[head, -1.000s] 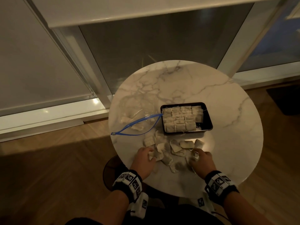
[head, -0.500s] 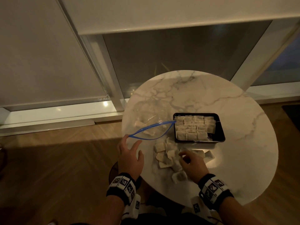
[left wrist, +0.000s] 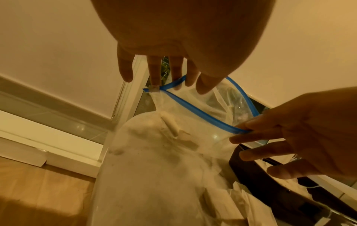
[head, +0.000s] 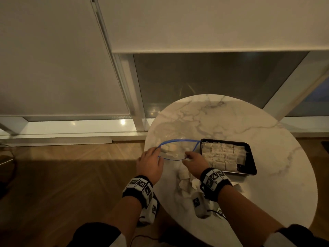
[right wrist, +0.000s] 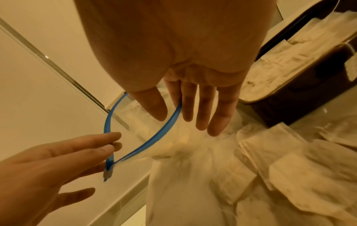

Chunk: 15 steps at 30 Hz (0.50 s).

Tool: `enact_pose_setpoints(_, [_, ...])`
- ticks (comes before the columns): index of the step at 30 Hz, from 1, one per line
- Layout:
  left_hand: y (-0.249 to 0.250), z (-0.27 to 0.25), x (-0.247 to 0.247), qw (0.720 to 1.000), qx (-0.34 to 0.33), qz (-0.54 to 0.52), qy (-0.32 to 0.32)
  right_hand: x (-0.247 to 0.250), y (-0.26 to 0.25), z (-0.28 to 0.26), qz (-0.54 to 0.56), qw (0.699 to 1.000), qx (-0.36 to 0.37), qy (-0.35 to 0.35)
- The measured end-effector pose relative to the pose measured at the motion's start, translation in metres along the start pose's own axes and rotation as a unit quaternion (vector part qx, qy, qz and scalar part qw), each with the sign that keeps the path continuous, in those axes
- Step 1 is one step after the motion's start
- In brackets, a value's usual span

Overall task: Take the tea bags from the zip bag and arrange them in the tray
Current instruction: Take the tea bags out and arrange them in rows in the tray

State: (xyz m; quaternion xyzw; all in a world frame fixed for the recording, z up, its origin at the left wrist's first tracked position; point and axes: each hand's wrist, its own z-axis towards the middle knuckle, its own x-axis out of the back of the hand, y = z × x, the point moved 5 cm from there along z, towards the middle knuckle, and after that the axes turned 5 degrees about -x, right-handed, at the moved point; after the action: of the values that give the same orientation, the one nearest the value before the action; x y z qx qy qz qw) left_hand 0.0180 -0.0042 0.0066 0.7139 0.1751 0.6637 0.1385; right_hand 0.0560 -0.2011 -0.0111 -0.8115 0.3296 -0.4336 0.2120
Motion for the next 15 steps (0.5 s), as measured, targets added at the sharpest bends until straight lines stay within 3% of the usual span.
enact_pose_setpoints(4, [-0.002,0.001,0.015,0.996,-0.010,-0.042,0.080,0.007,-0.002,-0.002,0.037,0.999,0.014,0.008])
enact_pose_setpoints(6, [-0.002,0.004,0.018,0.995,-0.020,-0.053,0.087,0.010,-0.004,-0.004,0.037,0.999,0.021,0.010])
enact_pose_setpoints(11, [0.004,0.012,0.006,0.998,-0.011,-0.028,-0.047,0.010,-0.007,-0.011,0.001,0.999,0.040,0.017])
enact_pose_setpoints(15, [0.002,0.019,0.004,0.996,0.034,-0.013,-0.078,0.010,-0.003,-0.013,-0.034,0.999,0.026,0.006])
